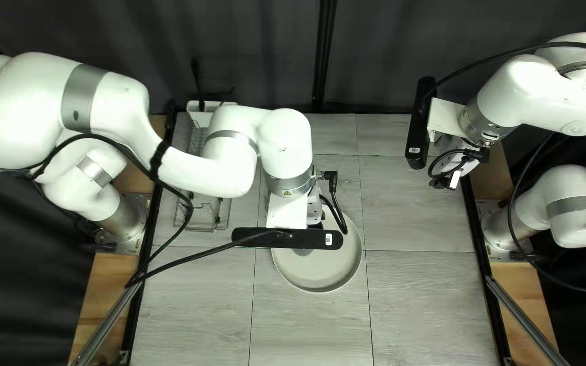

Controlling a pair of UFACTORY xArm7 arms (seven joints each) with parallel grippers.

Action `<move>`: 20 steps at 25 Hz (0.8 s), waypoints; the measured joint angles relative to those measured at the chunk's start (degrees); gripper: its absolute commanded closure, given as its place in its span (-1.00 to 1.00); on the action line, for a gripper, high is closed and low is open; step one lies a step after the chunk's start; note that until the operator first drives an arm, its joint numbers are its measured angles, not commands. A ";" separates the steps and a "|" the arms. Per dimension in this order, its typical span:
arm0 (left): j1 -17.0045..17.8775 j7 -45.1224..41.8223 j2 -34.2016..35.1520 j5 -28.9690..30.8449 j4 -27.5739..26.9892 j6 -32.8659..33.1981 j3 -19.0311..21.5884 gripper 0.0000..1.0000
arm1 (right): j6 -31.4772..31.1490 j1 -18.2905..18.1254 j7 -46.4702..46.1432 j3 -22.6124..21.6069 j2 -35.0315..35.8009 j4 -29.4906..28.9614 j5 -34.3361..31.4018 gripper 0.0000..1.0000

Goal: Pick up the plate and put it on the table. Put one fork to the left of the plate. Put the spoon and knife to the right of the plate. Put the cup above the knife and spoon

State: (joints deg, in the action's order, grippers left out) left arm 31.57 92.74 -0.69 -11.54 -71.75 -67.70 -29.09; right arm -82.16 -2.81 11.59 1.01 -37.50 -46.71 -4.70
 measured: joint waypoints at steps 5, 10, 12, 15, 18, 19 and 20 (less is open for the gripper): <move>-1.13 -3.07 4.62 3.83 1.43 -1.33 -0.59 -1.00 | 0.00 0.00 0.00 0.00 0.00 0.00 0.00 -1.00; -5.64 -8.86 13.26 12.34 5.94 -4.14 -1.63 -1.00 | 0.00 0.00 0.00 0.00 0.00 0.00 0.00 -1.00; -7.84 -9.39 14.77 14.77 6.78 -5.71 -2.97 -1.00 | 0.00 0.00 0.00 0.00 0.00 0.00 0.00 -1.00; -10.28 -8.55 14.44 17.02 6.47 -7.59 -5.38 -1.00 | 0.00 0.00 0.00 0.00 0.00 0.00 0.00 -1.00; -12.32 -7.75 13.40 19.34 6.26 -8.41 -7.45 -1.00 | 0.00 0.00 0.00 0.00 0.00 0.00 0.00 -1.00; -12.96 -7.44 13.08 20.08 6.31 -8.48 -8.08 -1.00 | 0.00 0.00 0.00 0.00 0.00 0.00 0.00 -1.00; -13.59 -7.03 12.65 20.76 6.37 -8.51 -8.81 -1.00 | 0.00 0.00 0.00 0.00 0.00 0.00 0.00 -1.00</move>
State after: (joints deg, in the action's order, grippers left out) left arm 17.98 85.70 11.97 9.22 -65.37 -76.21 -37.90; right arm -82.16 -2.81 11.59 1.01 -37.50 -46.71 -4.70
